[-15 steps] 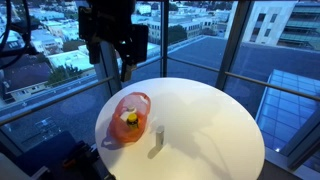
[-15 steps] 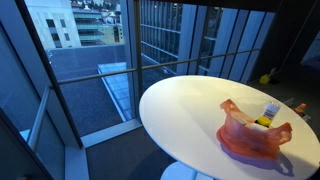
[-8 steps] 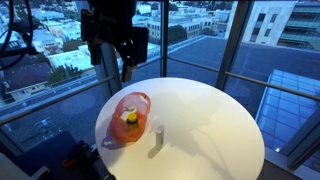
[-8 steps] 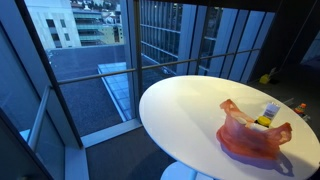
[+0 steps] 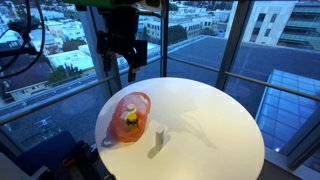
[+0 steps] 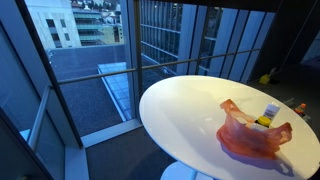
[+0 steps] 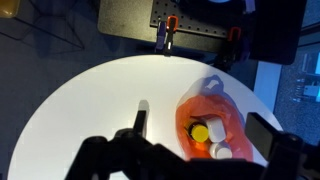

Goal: Remove the yellow and brown bottle from the plastic bag and put it on the table

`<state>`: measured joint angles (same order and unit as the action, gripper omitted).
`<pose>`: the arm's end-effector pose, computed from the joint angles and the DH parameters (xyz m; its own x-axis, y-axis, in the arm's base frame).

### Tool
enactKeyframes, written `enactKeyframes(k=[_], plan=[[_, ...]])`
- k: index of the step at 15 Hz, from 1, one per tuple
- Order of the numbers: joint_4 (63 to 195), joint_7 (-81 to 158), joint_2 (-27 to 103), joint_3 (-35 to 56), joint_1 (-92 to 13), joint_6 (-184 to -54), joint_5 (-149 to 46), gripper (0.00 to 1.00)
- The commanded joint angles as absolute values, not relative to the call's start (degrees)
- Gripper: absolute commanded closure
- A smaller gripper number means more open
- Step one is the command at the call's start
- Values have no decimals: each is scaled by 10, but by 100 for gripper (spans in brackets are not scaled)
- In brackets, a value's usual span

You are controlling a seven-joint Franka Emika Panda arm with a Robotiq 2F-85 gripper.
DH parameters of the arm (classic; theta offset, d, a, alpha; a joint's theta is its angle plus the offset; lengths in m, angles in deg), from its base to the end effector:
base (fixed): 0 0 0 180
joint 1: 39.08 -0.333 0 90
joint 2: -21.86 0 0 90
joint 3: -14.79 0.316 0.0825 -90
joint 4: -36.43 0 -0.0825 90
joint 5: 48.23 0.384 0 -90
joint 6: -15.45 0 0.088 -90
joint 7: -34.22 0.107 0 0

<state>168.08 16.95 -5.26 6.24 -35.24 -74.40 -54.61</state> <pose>0.3685 -0.0990 0.5073 0.9582 0.1250 -0.2574 0.1192 -0.9921 -0.0383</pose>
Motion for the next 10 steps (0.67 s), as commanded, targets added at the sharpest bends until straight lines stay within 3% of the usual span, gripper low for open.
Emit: enactKeyframes(k=[1, 6, 10], plan=[[1714, 218, -46, 89, -360, -807, -556, 0], [1777, 283, -51, 119, -359, -917, -564, 0], [1775, 276, -38, 118, -363, -913, -550, 0]])
